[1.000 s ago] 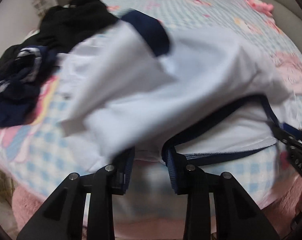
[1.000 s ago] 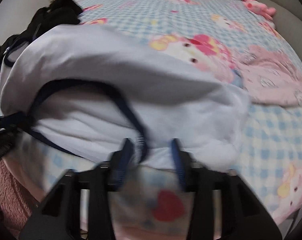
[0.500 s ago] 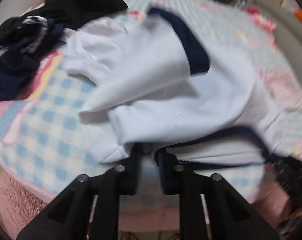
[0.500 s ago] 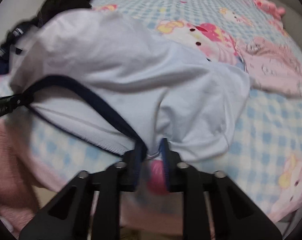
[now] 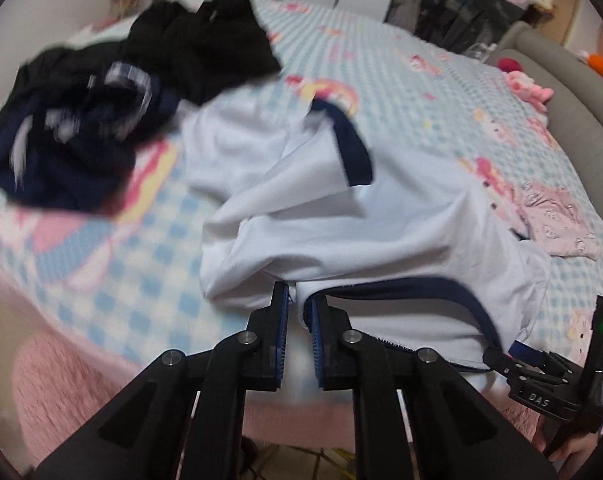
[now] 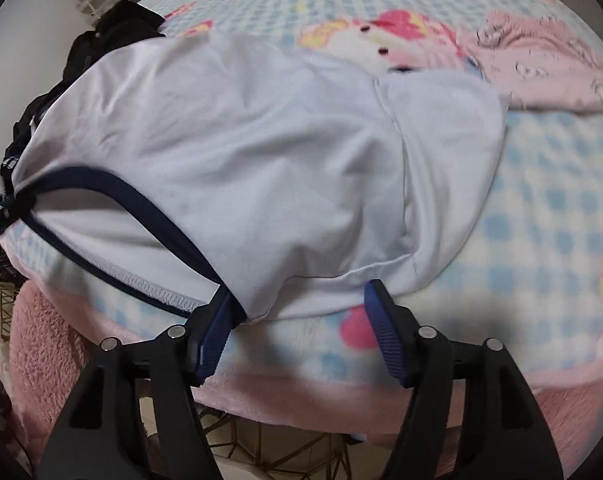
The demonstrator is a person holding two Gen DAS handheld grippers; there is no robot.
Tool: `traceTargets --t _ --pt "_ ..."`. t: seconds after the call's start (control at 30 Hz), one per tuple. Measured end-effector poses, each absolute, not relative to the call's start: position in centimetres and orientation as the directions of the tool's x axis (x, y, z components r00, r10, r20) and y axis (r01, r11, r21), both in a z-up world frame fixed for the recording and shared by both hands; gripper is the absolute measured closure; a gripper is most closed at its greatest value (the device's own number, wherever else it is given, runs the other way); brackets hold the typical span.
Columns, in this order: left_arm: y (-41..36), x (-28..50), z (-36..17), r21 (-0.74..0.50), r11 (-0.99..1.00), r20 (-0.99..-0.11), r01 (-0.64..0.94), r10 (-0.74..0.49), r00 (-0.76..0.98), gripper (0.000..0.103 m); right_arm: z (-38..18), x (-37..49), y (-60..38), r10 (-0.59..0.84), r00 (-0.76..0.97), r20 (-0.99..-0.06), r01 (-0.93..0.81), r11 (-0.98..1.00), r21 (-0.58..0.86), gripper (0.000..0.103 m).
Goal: Fold clothes
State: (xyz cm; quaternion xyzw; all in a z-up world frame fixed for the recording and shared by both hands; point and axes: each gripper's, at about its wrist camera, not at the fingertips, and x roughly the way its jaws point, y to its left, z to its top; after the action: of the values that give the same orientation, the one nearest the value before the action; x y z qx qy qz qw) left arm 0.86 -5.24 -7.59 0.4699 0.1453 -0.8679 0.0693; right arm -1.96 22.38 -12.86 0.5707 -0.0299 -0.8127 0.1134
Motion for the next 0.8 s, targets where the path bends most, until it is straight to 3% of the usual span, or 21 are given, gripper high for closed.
traceTargets --t 0.13,0.2,0.33,0.37,0.43,0.47,0.57,0.6,0.63,0.67,0.7,0.8 --pt "-5.2 0.6 -10.2 -0.222 -0.937 -0.852 0.271 0.051 -0.522 0.083 -13.1 -1.4 22.3 -0.275 -0.314 -0.909 0.133 -0.961 0.244 0.033" --pt "-5.2 0.5 -11.4 -0.24 -0.93 -0.859 0.278 0.069 -0.508 0.079 -13.1 -1.4 22.3 -0.294 -0.32 -0.901 0.132 -0.955 0.265 0.042" --pt "-5.2 -0.1 -12.6 -0.268 -0.919 -0.857 0.288 0.092 -0.507 0.073 -13.3 -1.9 22.0 -0.286 -0.35 -0.892 0.127 -0.958 0.258 0.046" --pt "-5.2 -0.3 -12.5 -0.278 -0.917 -0.851 0.285 0.098 -0.516 0.072 -13.4 -2.1 21.8 -0.27 -0.372 -0.888 0.132 -0.962 0.237 0.054" --pt "-5.1 -1.2 -12.6 -0.279 -0.924 -0.856 0.261 0.116 -0.504 0.055 -13.1 -2.2 21.6 -0.243 -0.413 -0.878 0.139 -0.969 0.203 0.069" --pt "-4.9 -1.3 -12.8 -0.266 -0.929 -0.861 0.259 0.108 -0.497 0.054 -12.9 -2.4 21.6 -0.229 -0.436 -0.87 0.14 -0.973 0.186 0.078" --pt "-4.4 -1.4 -13.3 -0.226 -0.94 -0.871 0.256 0.078 -0.485 0.054 -12.4 -2.9 21.7 -0.206 -0.455 -0.866 0.103 -0.978 0.179 0.081" --pt "-4.2 -1.3 -13.5 -0.216 -0.942 -0.87 0.258 0.066 -0.488 0.062 -12.5 -3.0 21.8 -0.208 -0.448 -0.869 0.092 -0.978 0.186 0.081" --pt "-4.0 -1.2 -13.4 -0.21 -0.944 -0.868 0.254 0.06 -0.493 0.08 -12.9 -2.9 21.6 -0.215 -0.435 -0.875 0.088 -0.977 0.196 0.08" --pt "-3.9 -1.5 -12.9 -0.218 -0.948 -0.859 0.23 0.074 -0.507 0.089 -13.1 -2.9 21.7 -0.23 -0.429 -0.873 0.096 -0.973 0.21 0.082" --pt "-3.7 -2.1 -12.1 -0.224 -0.952 -0.849 0.208 0.086 -0.522 0.093 -13.0 -3.0 21.6 -0.241 -0.429 -0.871 0.108 -0.971 0.215 0.092" --pt "-3.0 -7.4 -5.7 -0.17 -0.979 -0.791 0.112 0.067 -0.609 0.094 -9.3 -6.6 21.5 -0.24 -0.485 -0.841 0.171 -0.969 0.177 0.097"
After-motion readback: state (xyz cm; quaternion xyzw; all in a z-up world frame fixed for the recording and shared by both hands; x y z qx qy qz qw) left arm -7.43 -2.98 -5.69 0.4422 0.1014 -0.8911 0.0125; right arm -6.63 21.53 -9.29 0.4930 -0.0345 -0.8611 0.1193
